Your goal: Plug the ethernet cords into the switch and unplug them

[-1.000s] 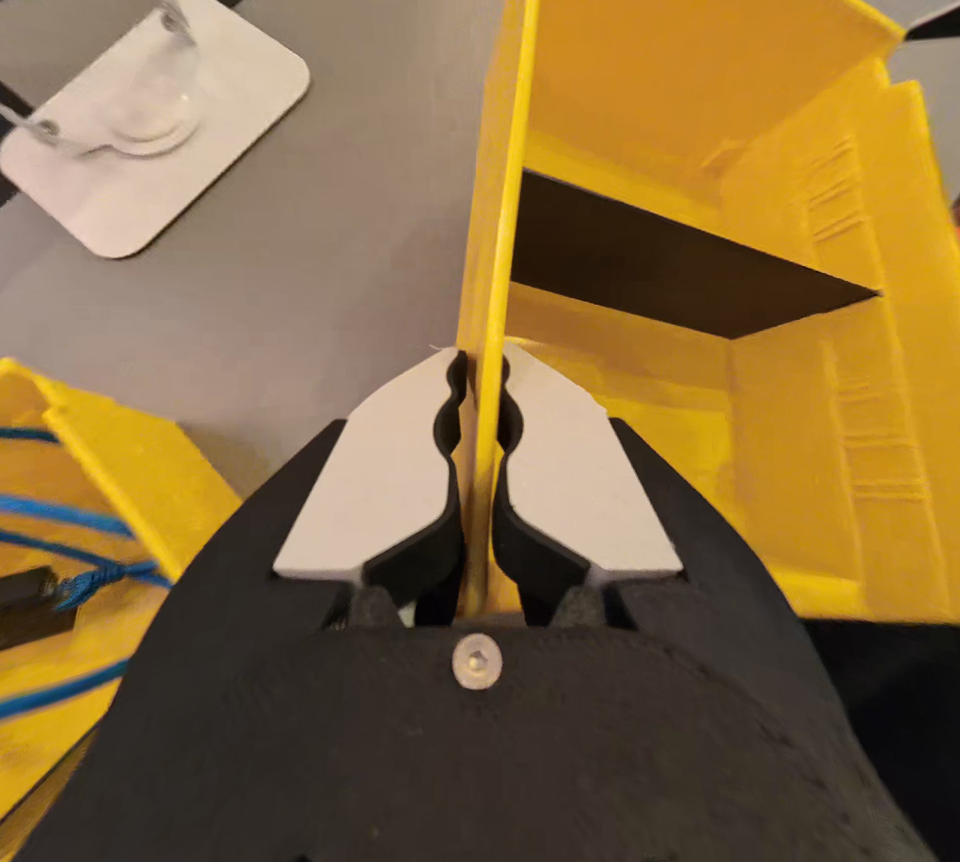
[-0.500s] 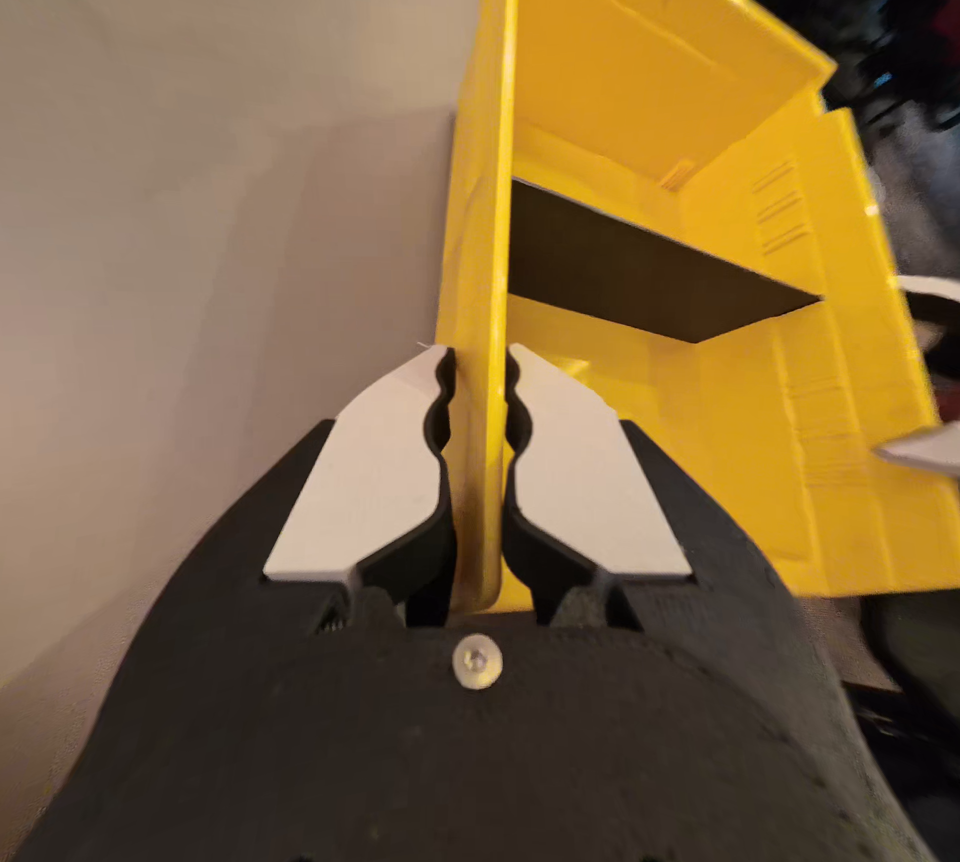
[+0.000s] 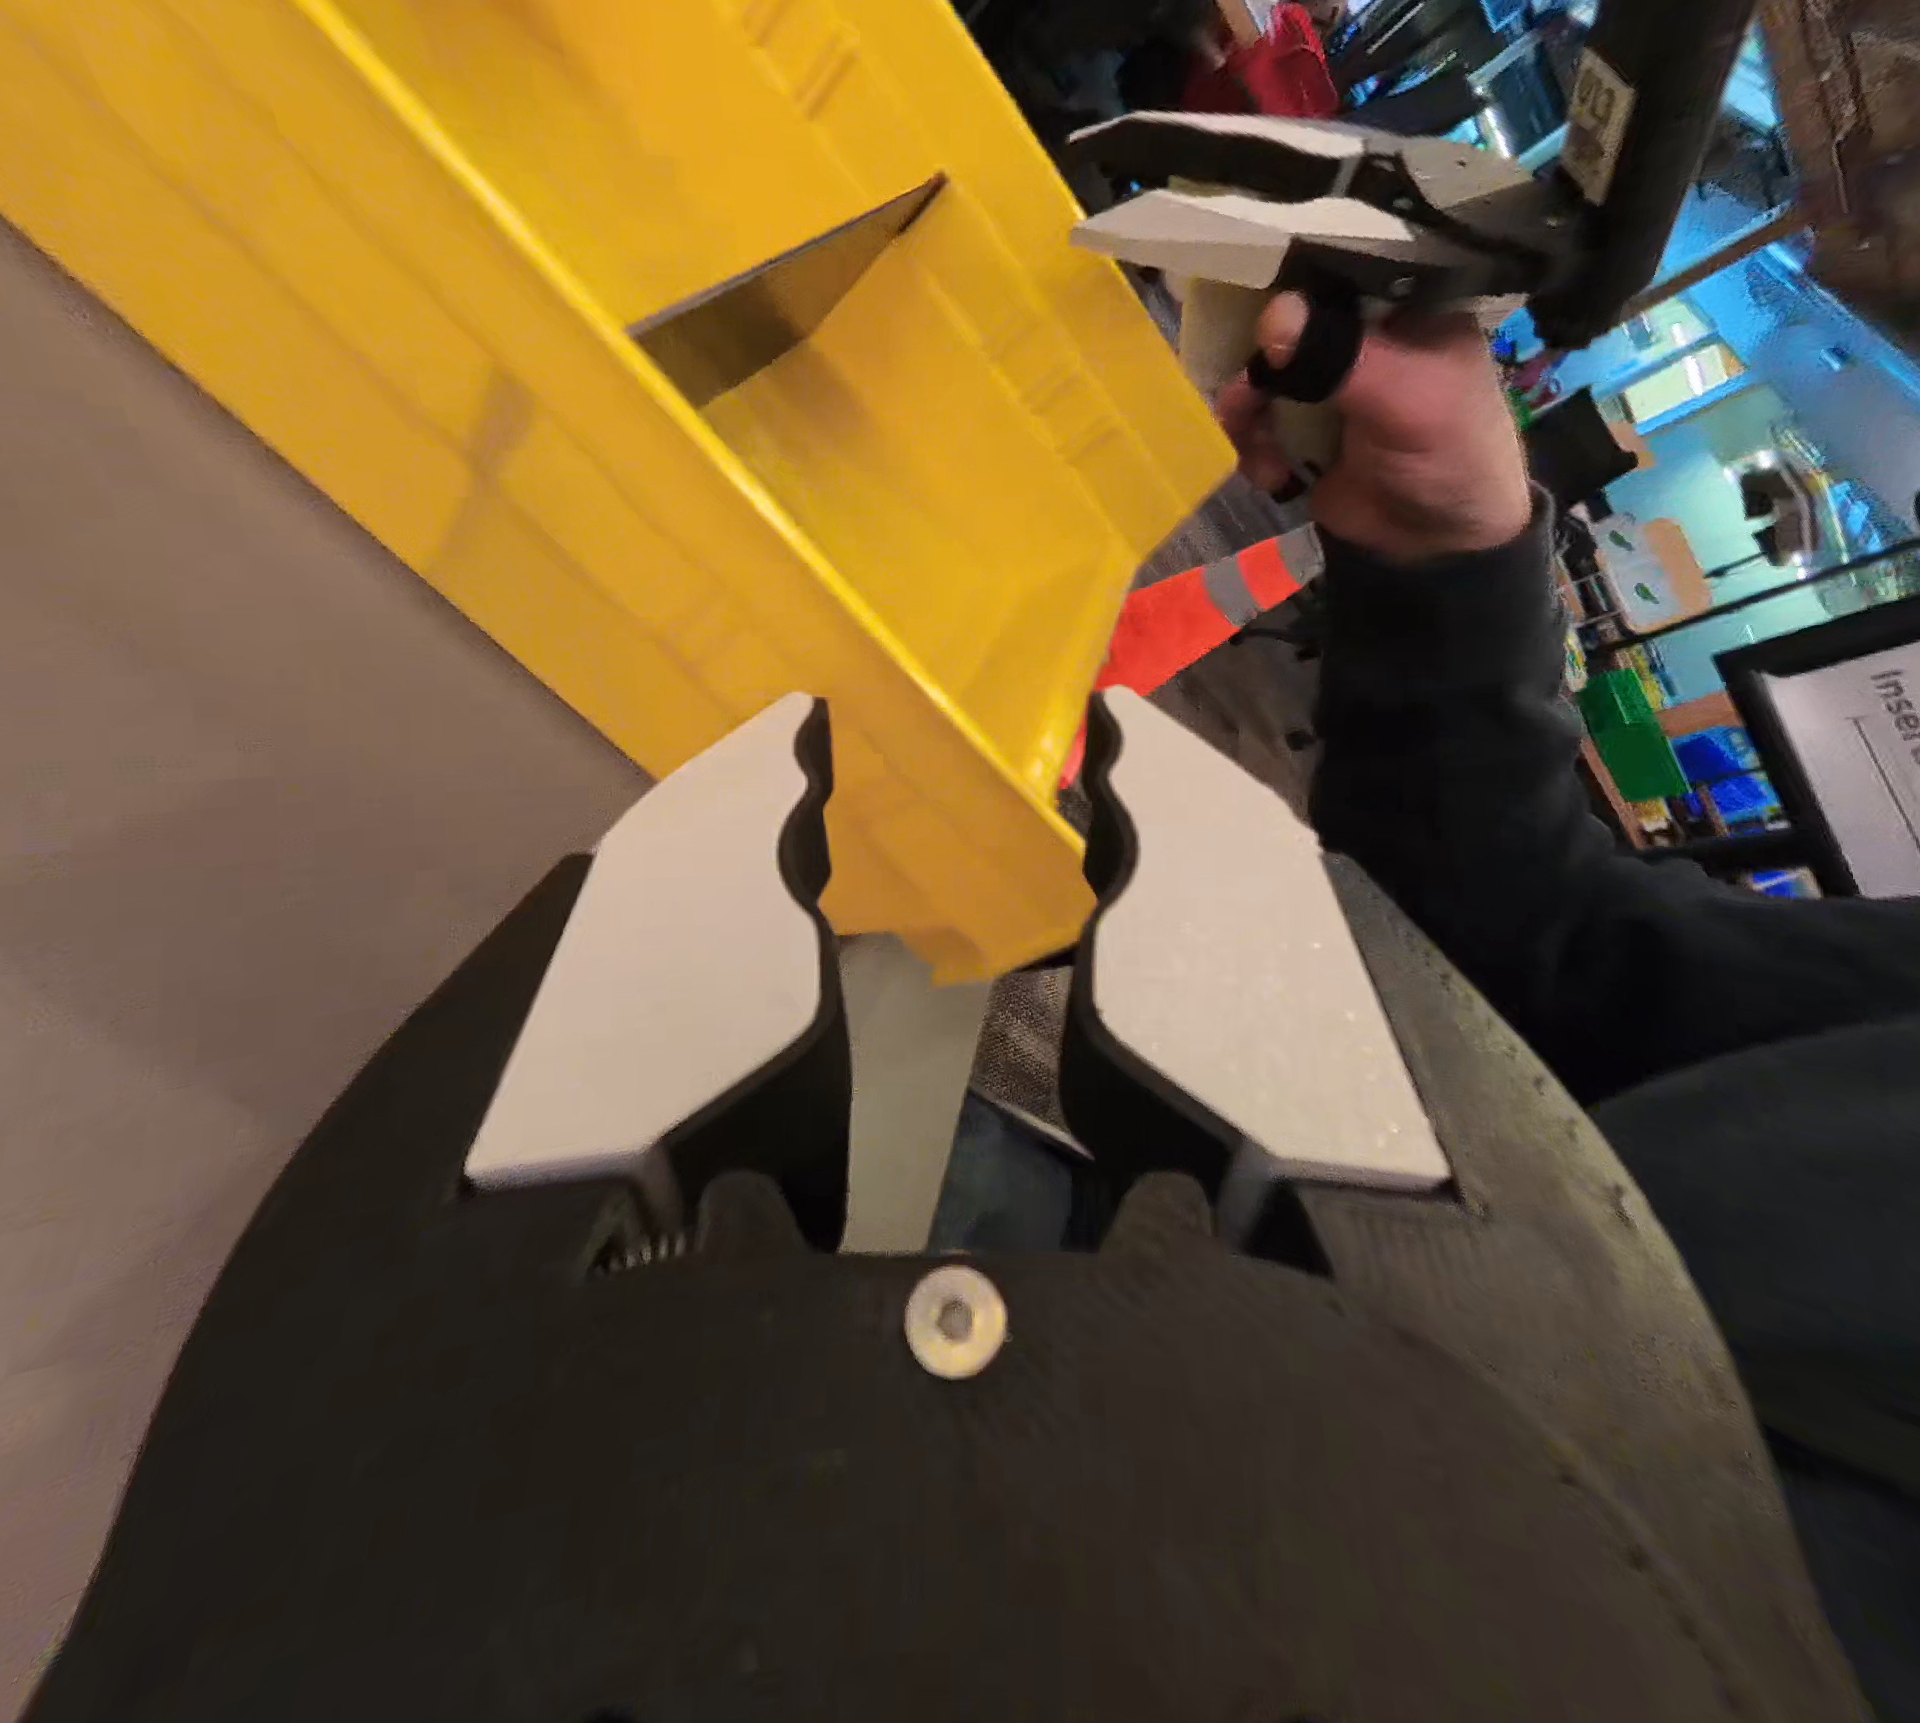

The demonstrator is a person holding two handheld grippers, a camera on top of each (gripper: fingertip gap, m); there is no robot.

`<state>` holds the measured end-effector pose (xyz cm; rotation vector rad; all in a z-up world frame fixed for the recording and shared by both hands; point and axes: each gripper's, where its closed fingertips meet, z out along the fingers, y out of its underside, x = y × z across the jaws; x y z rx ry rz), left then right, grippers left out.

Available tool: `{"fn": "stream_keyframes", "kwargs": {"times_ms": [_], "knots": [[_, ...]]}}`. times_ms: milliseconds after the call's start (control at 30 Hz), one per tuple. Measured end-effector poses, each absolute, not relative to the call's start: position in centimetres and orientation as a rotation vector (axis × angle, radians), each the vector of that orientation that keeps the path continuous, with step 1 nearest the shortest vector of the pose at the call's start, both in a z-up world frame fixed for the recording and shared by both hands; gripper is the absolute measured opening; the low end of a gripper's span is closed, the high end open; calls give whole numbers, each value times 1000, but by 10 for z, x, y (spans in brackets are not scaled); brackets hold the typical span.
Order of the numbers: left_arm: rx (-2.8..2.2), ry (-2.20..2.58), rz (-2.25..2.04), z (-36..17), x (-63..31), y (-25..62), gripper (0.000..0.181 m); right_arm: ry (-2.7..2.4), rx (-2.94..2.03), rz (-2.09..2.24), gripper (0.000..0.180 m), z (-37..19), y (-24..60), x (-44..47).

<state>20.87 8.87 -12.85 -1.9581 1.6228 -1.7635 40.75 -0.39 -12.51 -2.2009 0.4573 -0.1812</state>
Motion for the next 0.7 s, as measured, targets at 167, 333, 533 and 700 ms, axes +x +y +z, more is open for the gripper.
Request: {"fn": "stream_keyframes", "kwargs": {"times_ms": [167,333,533,700], "knots": [[-1783,1652,-1642,-83,168,110,55,384,-2240,-283,78,-118,-15,398],[-1822,1498,-1131,-58,84,204,61,313,-2352,-147,63,-138,-25,363],[-2047,1059,-456,-78,-92,361,64,344,-2425,-248,43,-172,-26,376],[-2315,932,-367,-147,-173,404,72,364,-2409,-325,5,-175,-25,396]]}}
